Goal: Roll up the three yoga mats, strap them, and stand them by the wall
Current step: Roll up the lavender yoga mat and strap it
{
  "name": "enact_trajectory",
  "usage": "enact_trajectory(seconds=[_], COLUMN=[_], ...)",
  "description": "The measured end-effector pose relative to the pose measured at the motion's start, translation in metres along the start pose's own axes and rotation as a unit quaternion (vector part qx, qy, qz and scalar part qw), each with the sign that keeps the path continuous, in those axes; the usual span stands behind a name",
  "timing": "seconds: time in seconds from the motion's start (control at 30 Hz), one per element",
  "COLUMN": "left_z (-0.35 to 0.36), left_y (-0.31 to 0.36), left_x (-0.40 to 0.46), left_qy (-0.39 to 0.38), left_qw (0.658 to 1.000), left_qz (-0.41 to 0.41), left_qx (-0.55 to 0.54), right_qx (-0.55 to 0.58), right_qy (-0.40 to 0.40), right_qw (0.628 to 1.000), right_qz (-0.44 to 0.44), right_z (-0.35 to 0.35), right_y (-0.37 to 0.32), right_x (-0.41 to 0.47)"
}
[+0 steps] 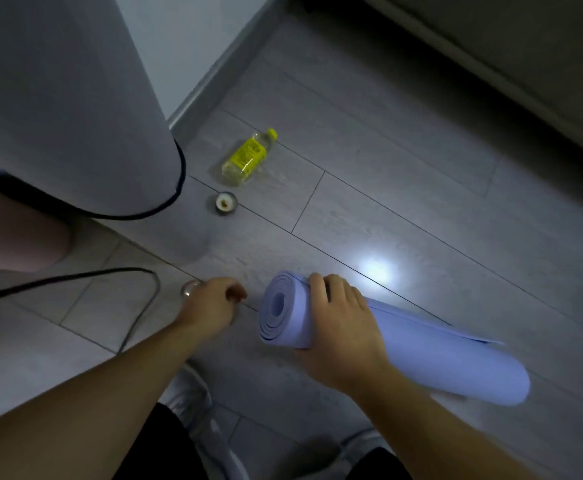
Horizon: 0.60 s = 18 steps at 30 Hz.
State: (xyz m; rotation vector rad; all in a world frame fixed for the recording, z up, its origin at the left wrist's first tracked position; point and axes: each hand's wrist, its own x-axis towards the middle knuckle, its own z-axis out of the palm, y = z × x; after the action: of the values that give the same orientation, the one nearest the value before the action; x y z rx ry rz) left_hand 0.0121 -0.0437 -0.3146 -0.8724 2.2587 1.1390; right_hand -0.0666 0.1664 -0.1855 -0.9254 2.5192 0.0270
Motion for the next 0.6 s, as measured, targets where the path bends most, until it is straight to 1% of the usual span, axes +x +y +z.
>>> enact_trajectory(seconds=[0.1,0.2,0.23,0.27,0.3,0.33,0.37,0.4,0.5,0.6], left_z=[0.021,0.05,0.057,0.059,0.064,0.066,0.066,0.064,0.056,0.031], left_y=[-0.023,-0.042,-0.041,-0.038,-0.037,-0.032,-0.025,-0.019,0.013,0.068], left_x=[0.019,0.026,0.026,0.025,0.026,0.027,0.025,0.022,0.007,-0.014], left_qy=[-0.058,-0.106,-0.128,-0.142,-0.144,-0.136,-0.109,-0.086,-0.042,0.022], left_qw=[0.994,0.987,0.981,0.978,0.978,0.983,0.99,0.992,0.991,0.973], left_qz=[-0.027,-0.072,-0.062,-0.028,-0.021,-0.037,-0.077,-0.088,-0.051,-0.015], left_qx=[0.093,0.1,0.129,0.151,0.151,0.117,0.048,-0.024,-0.119,-0.23], right_qx=[0.003,0.007,0.012,0.018,0.021,0.023,0.027,0.031,0.042,0.086], right_qy=[-0.005,-0.007,-0.009,-0.011,-0.012,-0.011,-0.009,-0.01,0.007,0.038], right_qw=[1.0,1.0,1.0,1.0,1.0,1.0,0.999,0.999,0.999,0.995], right_qz=[-0.007,-0.009,-0.01,-0.012,-0.014,-0.015,-0.015,-0.014,-0.013,0.015], right_z=[0.006,0.009,0.009,0.009,0.008,0.008,0.007,0.005,-0.003,-0.024], right_y=[0.006,0.008,0.008,0.007,0.008,0.01,0.01,0.011,0.015,0.025], right_x=[0.005,0.007,0.007,0.006,0.005,0.003,0.001,-0.001,-0.007,-0.018])
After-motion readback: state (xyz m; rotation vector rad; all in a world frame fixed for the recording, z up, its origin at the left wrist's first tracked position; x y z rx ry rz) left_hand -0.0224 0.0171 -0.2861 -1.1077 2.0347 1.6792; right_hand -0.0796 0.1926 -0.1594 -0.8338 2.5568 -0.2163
